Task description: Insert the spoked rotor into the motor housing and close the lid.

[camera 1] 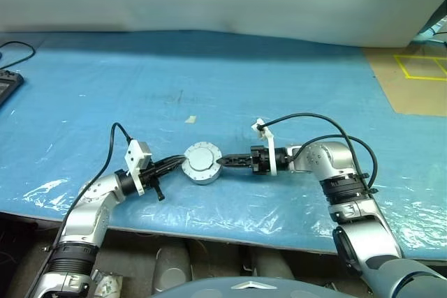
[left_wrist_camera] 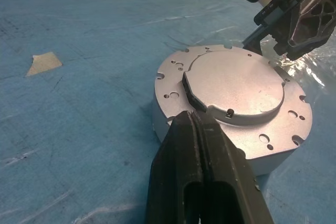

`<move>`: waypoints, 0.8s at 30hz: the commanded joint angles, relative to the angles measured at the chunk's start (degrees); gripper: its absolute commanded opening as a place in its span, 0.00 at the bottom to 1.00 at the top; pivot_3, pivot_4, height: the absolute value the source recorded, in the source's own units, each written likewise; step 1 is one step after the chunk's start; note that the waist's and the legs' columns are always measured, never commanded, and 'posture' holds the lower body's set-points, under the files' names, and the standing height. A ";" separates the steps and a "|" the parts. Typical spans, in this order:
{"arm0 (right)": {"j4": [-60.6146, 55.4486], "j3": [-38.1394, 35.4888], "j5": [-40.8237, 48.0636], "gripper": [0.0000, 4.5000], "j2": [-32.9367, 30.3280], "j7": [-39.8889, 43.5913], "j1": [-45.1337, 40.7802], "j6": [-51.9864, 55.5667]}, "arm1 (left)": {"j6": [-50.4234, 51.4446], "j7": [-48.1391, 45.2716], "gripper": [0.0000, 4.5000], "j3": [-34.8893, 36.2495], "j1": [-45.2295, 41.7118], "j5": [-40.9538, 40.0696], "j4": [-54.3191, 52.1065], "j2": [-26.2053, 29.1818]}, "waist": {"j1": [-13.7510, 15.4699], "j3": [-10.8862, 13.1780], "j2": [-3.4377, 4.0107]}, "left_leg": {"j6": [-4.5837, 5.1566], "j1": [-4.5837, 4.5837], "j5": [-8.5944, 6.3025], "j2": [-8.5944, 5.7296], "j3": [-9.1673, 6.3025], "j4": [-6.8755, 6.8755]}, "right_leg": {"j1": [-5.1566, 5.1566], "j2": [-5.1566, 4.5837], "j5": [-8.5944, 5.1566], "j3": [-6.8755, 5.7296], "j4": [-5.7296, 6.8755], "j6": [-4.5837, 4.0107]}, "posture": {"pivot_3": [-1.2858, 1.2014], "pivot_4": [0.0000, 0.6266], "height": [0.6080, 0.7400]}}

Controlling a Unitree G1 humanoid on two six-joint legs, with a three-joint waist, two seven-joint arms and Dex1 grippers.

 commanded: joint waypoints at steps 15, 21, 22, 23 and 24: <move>4.19 0.36 0.10 0.41 2.52 -1.34 -1.86 -1.28 | -0.82 0.18 0.00 -0.82 0.06 1.17 1.08 0.08 | -0.02 0.00 0.00 | 0.00 0.02 0.00 0.01 0.00 0.13 | -0.01 -0.01 -0.01 0.04 0.20 0.00 | 0.52 0.24 1.00; 4.33 1.23 -0.41 0.27 2.12 -0.70 -1.77 -2.28 | -1.09 0.75 0.00 -0.59 -0.08 1.22 1.11 -0.34 | -0.02 -0.01 0.02 | -0.01 0.06 0.00 0.00 0.00 0.30 | 0.00 -0.03 -0.03 0.07 0.37 0.02 | 0.52 0.24 1.00; 4.41 1.07 -0.31 0.27 2.17 -0.80 -1.90 -2.14 | -1.25 1.27 0.00 -0.24 -0.19 1.10 1.16 -0.61 | -0.01 0.00 0.02 | -0.01 0.07 0.00 0.00 0.00 0.34 | 0.00 -0.03 -0.04 0.08 0.40 0.03 | 0.52 0.24 1.00; 4.68 0.81 -0.22 0.27 2.29 -0.97 -2.17 -1.98 | -1.15 1.92 0.00 0.34 -0.56 0.70 1.23 -0.92 | -0.01 -0.01 0.02 | -0.01 0.06 0.00 0.00 0.00 0.37 | 0.00 -0.03 -0.04 0.08 0.42 0.03 | 0.52 0.24 1.00; 4.89 0.63 -0.19 0.27 2.39 -1.14 -2.36 -1.87 | -1.05 2.35 0.00 0.74 -0.81 0.42 1.27 -1.12 | -0.01 -0.01 0.02 | -0.01 0.06 0.00 0.00 0.00 0.39 | 0.00 -0.04 -0.04 0.09 0.43 0.03 | 0.52 0.24 1.00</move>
